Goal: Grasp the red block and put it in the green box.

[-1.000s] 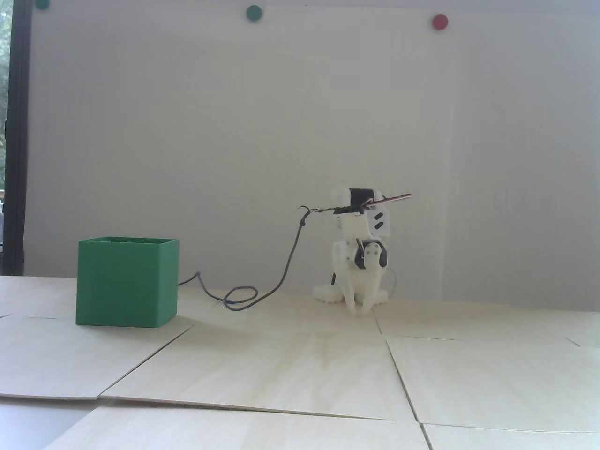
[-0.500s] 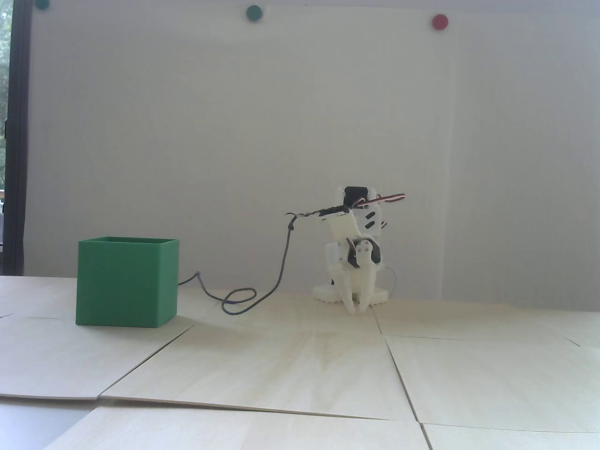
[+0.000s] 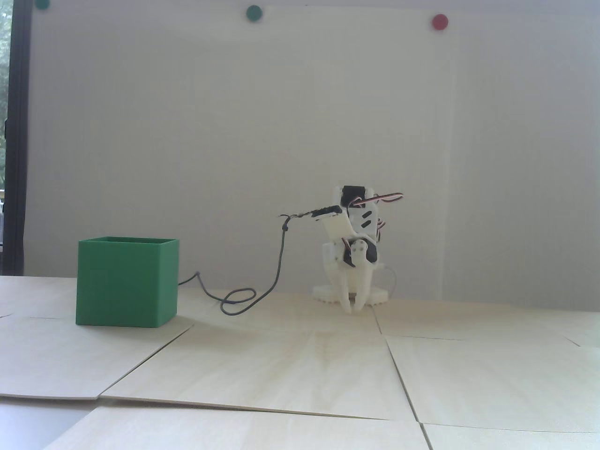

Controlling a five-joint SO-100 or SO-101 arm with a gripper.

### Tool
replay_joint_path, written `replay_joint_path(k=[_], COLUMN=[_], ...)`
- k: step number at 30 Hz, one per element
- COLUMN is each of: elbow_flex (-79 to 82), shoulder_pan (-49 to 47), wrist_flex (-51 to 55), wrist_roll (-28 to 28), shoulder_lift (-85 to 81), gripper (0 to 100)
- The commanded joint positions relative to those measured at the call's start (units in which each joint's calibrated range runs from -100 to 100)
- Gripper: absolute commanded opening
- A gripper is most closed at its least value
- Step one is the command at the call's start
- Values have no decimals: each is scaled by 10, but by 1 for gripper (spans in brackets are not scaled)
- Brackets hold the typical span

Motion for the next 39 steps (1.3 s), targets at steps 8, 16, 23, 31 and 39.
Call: replay_joint_path(k=[8, 16, 23, 31, 39], elbow_flex=[6, 6, 6, 6, 6], shoulder_pan=[19, 19, 20, 20, 19], wrist_flex=[24, 25, 25, 24, 24], wrist_roll=[110, 114, 113, 110, 110], shoulder_lift=[-4, -4, -5, -4, -4], gripper=[2, 2, 2, 2, 2])
